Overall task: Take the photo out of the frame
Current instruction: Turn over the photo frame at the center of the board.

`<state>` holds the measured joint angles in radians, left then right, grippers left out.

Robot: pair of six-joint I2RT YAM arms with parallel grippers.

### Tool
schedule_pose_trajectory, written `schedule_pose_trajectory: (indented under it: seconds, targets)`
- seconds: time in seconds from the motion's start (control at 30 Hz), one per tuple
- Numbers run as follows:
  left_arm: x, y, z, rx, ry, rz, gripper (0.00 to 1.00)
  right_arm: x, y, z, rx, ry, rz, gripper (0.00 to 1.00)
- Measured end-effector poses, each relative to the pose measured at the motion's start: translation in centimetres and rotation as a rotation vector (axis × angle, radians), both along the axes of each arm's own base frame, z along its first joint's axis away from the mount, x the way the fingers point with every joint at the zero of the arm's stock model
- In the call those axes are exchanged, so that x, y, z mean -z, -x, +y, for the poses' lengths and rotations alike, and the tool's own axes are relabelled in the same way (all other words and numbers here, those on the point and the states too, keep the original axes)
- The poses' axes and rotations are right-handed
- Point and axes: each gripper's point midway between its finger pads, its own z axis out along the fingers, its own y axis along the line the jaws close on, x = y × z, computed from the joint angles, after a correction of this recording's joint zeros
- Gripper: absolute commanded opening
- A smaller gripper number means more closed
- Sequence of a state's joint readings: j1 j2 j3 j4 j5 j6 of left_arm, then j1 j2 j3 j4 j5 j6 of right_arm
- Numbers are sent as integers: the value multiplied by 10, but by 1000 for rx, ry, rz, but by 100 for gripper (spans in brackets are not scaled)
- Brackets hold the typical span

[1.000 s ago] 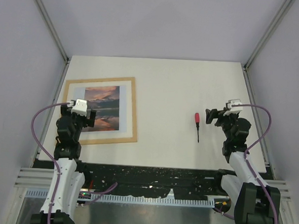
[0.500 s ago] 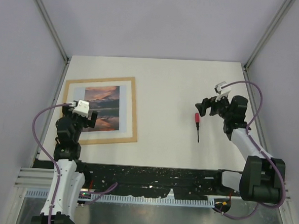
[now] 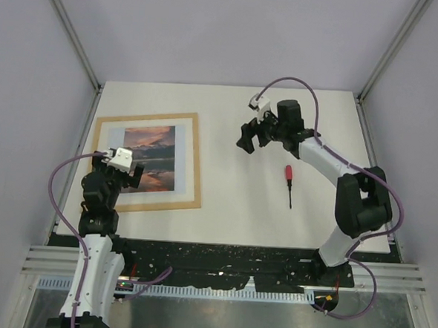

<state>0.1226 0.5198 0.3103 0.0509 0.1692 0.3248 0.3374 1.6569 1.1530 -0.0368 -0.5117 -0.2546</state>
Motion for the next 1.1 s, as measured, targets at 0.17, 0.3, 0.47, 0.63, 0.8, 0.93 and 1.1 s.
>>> schedule_pose_trajectory:
  seconds: [0.17, 0.3, 0.47, 0.63, 0.8, 0.93, 1.1]
  targets:
    - [1, 0, 0, 2, -10, 3, 100, 10, -23, 52, -58, 10, 102, 100]
    - [4, 1, 1, 5, -23, 7, 100, 28, -30, 100, -102, 18, 193, 94]
    - [7, 1, -1, 16, -27, 11, 100, 58, -28, 138, -109, 1, 343, 88]
    - [7, 2, -2, 20, -28, 9, 100, 85, -20, 146, -60, -56, 536, 84]
    - [7, 2, -2, 21, -28, 6, 100, 95, -11, 151, -32, -102, 659, 82]
    - [6, 2, -3, 26, -28, 4, 100, 100, 2, 162, -37, -111, 702, 82]
    - [5, 2, -3, 30, -29, 1, 100, 110, 21, 176, -37, -97, 732, 80]
